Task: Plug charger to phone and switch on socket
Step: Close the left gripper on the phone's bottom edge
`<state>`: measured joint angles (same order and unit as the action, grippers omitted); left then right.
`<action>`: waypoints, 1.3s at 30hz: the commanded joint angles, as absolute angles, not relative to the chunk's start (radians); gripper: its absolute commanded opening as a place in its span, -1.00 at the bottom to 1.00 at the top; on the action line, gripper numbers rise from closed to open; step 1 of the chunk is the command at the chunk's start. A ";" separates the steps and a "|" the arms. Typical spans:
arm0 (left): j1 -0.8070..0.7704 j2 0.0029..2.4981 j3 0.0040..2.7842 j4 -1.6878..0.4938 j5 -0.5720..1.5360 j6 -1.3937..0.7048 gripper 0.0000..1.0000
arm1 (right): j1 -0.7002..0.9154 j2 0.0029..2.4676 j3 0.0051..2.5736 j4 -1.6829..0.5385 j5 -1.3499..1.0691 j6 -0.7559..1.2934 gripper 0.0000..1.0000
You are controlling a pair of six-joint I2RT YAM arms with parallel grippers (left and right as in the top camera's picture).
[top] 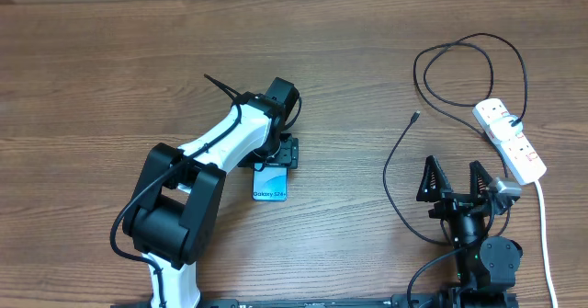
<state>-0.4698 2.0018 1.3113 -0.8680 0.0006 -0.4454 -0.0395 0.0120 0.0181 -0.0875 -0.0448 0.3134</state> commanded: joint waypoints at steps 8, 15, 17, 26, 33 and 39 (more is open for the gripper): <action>-0.470 2.034 1.263 -0.931 -0.025 -0.435 0.83 | -0.043 0.004 0.008 -0.081 -0.039 0.306 1.00; -0.470 2.034 1.263 -0.921 -0.005 -0.435 0.53 | -0.043 0.004 0.008 -0.081 -0.039 0.306 1.00; -0.470 2.034 1.263 -0.915 0.010 -0.435 0.43 | -0.043 0.004 0.008 -0.081 -0.038 0.306 1.00; -0.470 2.034 1.263 -0.907 0.026 -0.434 0.13 | -0.043 0.004 0.008 -0.081 -0.039 0.306 1.00; -0.470 2.033 1.267 -0.908 0.026 -0.434 0.02 | -0.043 0.004 0.008 -0.081 -0.039 0.306 1.00; -0.470 2.033 1.283 -0.915 0.027 -0.434 -0.07 | -0.043 0.004 0.008 -0.081 -0.039 0.306 1.00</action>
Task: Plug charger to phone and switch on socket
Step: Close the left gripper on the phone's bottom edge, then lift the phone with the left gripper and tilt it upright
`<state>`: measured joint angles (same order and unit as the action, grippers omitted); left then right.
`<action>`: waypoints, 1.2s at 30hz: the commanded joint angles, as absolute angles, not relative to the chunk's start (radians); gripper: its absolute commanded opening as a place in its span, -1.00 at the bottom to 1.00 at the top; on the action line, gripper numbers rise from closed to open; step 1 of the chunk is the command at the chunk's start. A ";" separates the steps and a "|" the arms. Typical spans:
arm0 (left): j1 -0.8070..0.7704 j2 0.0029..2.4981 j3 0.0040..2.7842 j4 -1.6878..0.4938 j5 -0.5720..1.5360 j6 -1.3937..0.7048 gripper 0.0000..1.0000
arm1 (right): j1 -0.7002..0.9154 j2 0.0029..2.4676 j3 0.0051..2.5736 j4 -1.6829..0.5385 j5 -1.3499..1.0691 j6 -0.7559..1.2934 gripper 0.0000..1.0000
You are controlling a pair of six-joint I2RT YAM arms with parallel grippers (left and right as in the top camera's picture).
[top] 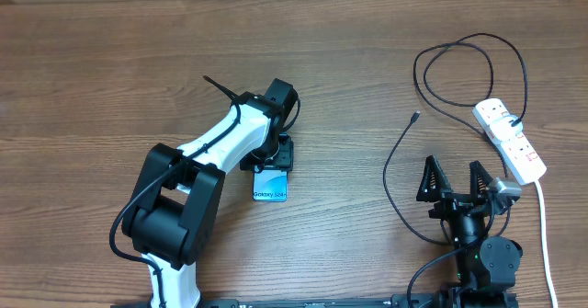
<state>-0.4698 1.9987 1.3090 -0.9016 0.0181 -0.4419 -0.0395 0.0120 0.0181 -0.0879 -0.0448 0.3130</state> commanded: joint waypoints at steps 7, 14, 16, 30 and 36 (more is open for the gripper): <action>-0.470 2.033 1.329 -0.953 0.026 -0.434 -0.12 | -0.043 0.004 0.008 -0.081 -0.039 0.306 1.00; -0.470 2.033 1.402 -1.010 0.027 -0.434 -0.14 | -0.043 0.004 0.008 -0.081 -0.039 0.306 1.00; -0.470 2.033 1.427 -1.029 0.027 -0.434 -0.15 | -0.043 0.004 0.008 -0.081 -0.039 0.306 1.00; -0.470 2.033 1.581 -1.178 0.026 -0.422 -0.20 | -0.043 0.004 0.008 -0.081 -0.039 0.306 1.00; -0.470 2.033 1.684 -1.275 0.028 -0.422 -0.18 | -0.043 0.004 0.008 -0.081 -0.039 0.306 1.00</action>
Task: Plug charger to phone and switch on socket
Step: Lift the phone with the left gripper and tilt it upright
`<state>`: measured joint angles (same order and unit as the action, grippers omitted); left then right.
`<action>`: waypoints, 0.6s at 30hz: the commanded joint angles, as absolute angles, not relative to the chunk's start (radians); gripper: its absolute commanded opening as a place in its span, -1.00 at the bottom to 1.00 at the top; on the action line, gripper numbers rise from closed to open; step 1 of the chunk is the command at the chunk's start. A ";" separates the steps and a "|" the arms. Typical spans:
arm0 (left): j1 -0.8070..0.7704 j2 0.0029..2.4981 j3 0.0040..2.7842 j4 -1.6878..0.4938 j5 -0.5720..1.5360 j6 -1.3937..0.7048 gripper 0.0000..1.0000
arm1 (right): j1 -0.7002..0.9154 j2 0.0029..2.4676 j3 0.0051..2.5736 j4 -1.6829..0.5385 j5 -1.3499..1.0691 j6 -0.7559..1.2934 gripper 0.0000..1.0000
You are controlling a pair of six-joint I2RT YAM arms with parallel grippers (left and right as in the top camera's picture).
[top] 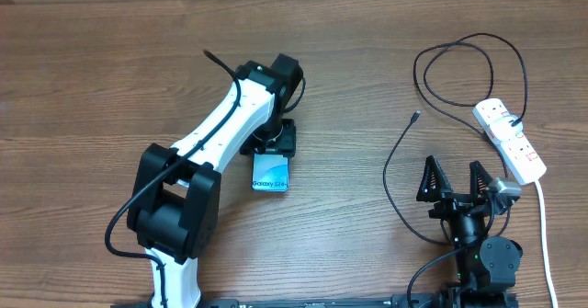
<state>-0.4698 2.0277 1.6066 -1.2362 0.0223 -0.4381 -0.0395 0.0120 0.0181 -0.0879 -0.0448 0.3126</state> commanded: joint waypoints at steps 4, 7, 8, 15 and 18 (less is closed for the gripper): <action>-0.469 2.033 1.749 -1.329 0.060 -0.414 -0.18 | -0.043 0.004 0.008 -0.081 -0.038 0.306 1.00; -0.460 2.033 1.782 -1.355 0.121 -0.414 -0.18 | -0.043 0.004 0.008 -0.081 -0.039 0.306 0.99; -0.456 2.033 1.788 -1.362 0.148 -0.414 -0.18 | -0.043 0.004 0.008 -0.081 -0.039 0.306 1.00; -0.398 2.033 1.790 -1.418 0.304 -0.388 -0.18 | -0.043 0.004 0.008 -0.081 -0.039 0.306 1.00; -0.355 2.033 1.790 -1.443 0.361 -0.388 -0.19 | -0.043 0.004 0.008 -0.081 -0.039 0.306 1.00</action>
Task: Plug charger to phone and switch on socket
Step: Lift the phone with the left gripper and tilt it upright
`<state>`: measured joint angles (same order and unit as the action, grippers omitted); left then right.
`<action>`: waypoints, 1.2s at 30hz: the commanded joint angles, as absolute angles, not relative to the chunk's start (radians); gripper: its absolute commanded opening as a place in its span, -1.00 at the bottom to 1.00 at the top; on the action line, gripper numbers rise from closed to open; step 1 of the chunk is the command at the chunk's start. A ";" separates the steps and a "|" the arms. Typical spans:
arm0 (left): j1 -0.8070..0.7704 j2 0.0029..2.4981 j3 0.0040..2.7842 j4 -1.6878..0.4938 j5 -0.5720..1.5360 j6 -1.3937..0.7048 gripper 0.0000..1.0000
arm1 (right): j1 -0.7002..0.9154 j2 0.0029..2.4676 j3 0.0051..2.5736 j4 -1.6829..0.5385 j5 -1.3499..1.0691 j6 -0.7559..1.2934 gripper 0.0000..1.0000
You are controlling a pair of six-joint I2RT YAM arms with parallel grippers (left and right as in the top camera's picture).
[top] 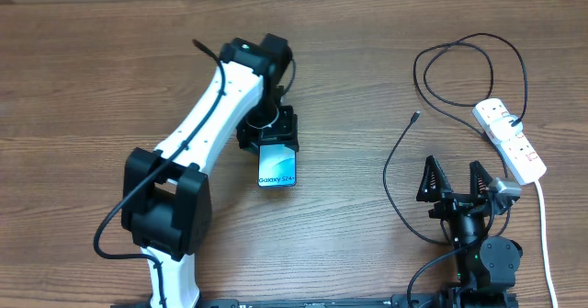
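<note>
The phone (277, 168), its blue screen reading "Galaxy S24+", lies left of centre with its far end between the fingers of my left gripper (276, 143), which is shut on it. The black charger cable (397, 156) curves across the right side of the table. Its free plug tip (416, 117) lies bare on the wood, well to the right of the phone. The white power strip (511, 141) lies at the right edge with the charger plugged in. My right gripper (454, 176) stands open near the front, empty, just right of the cable.
A white mains lead (544, 225) runs from the strip toward the front right corner. The cable's loops (469, 69) lie behind the strip. The wooden table (110, 87) is bare on the left and far side.
My left arm has stretched further out and swung a little right, and the phone in its gripper now sits slightly to the right and further from the front edge.
At first my left gripper sat at the phone's far end, the phone flat near the centre left. It stayed so at the second moment. Then the phone had shifted away from the front edge, and now further right. The right arm, cable and strip have not moved.
</note>
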<state>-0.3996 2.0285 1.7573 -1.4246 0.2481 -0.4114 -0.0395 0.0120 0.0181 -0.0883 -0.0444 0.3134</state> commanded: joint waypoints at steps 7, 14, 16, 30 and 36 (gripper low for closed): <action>-0.248 2.033 1.790 -1.463 0.564 -0.352 -0.17 | -0.043 0.004 0.008 -0.081 -0.039 0.306 1.00; -0.171 2.033 1.790 -1.520 0.718 -0.300 -0.18 | -0.043 0.004 0.008 -0.081 -0.039 0.306 1.00; -0.152 2.033 1.790 -1.549 0.749 -0.275 -0.19 | -0.043 0.004 0.008 -0.081 -0.039 0.306 1.00; -0.114 2.033 1.790 -1.691 0.892 -0.127 -0.20 | -0.043 0.004 0.008 -0.081 -0.039 0.306 0.99; -0.114 2.033 1.790 -1.691 0.892 -0.126 -0.19 | -0.043 0.004 0.008 -0.081 -0.039 0.306 1.00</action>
<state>-0.1158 2.0293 1.7573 -1.6833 0.8375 -0.1589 -0.0395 0.0120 0.0181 -0.0879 -0.0444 0.3130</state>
